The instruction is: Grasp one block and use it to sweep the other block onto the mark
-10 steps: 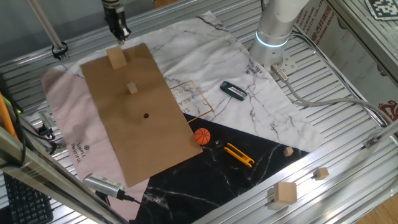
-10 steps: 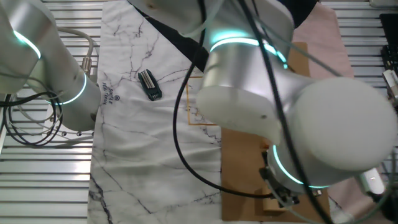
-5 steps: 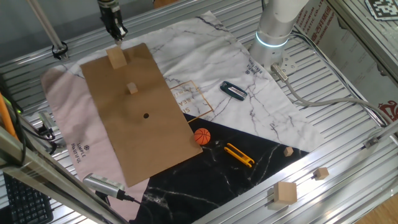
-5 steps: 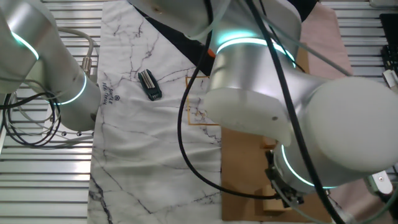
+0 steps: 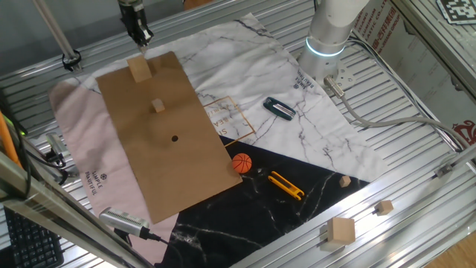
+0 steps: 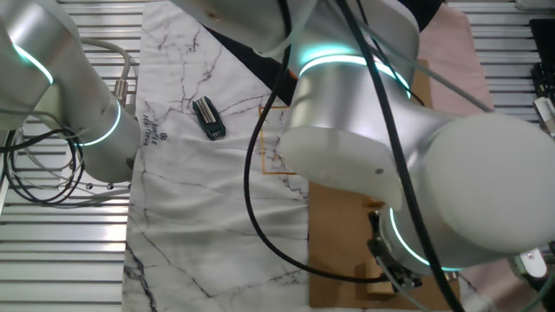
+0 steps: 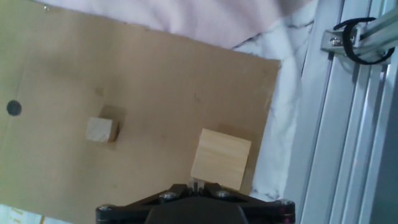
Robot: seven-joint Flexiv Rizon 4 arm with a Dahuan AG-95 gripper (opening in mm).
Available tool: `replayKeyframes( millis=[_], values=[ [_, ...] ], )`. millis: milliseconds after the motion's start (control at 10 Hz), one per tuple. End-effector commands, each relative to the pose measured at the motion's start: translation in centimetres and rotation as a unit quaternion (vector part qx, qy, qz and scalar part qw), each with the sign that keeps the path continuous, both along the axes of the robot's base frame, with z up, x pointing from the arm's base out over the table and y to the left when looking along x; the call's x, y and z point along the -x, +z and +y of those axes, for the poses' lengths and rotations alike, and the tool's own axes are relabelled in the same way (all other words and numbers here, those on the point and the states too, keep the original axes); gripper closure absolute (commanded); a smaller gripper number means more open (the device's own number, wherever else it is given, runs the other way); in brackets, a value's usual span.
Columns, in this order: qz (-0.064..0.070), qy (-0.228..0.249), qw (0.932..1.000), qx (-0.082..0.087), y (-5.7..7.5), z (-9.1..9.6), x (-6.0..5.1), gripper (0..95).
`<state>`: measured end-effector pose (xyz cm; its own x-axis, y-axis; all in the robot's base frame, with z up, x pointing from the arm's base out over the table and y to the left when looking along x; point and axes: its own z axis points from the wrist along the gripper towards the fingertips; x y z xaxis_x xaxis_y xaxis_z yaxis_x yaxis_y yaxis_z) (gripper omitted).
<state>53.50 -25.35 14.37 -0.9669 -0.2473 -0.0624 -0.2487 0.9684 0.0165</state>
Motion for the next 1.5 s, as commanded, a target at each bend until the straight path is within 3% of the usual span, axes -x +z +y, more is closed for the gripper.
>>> replayKeyframes(
  millis=[100, 300, 400, 600, 700, 800, 1000, 1100, 1300, 1500],
  values=[
    [-0.003, 0.010, 0.9999, 0.005, 0.04, -0.01, 0.05, 95.0],
    [-0.004, 0.039, 0.9992, 0.006, 0.04, -0.01, 0.05, 95.0],
    [0.003, 0.044, 0.9990, 0.003, 0.04, -0.01, 0.05, 95.0],
    [0.007, 0.026, 0.9996, -0.002, 0.04, -0.01, 0.05, 95.0],
    [-0.001, 0.001, 1.0000, 0.000, 0.04, -0.01, 0.05, 95.0],
    [-0.001, -0.028, 0.9996, 0.003, 0.04, -0.01, 0.05, 95.0],
    [-0.001, -0.044, 0.9990, 0.009, 0.04, -0.01, 0.05, 95.0],
    [0.004, -0.042, 0.9990, 0.012, 0.04, -0.01, 0.05, 95.0],
    [-0.001, -0.036, 0.9989, 0.028, 0.04, -0.01, 0.05, 95.0],
    [-0.005, -0.040, 0.9988, 0.027, 0.04, -0.01, 0.05, 95.0]
  ],
)
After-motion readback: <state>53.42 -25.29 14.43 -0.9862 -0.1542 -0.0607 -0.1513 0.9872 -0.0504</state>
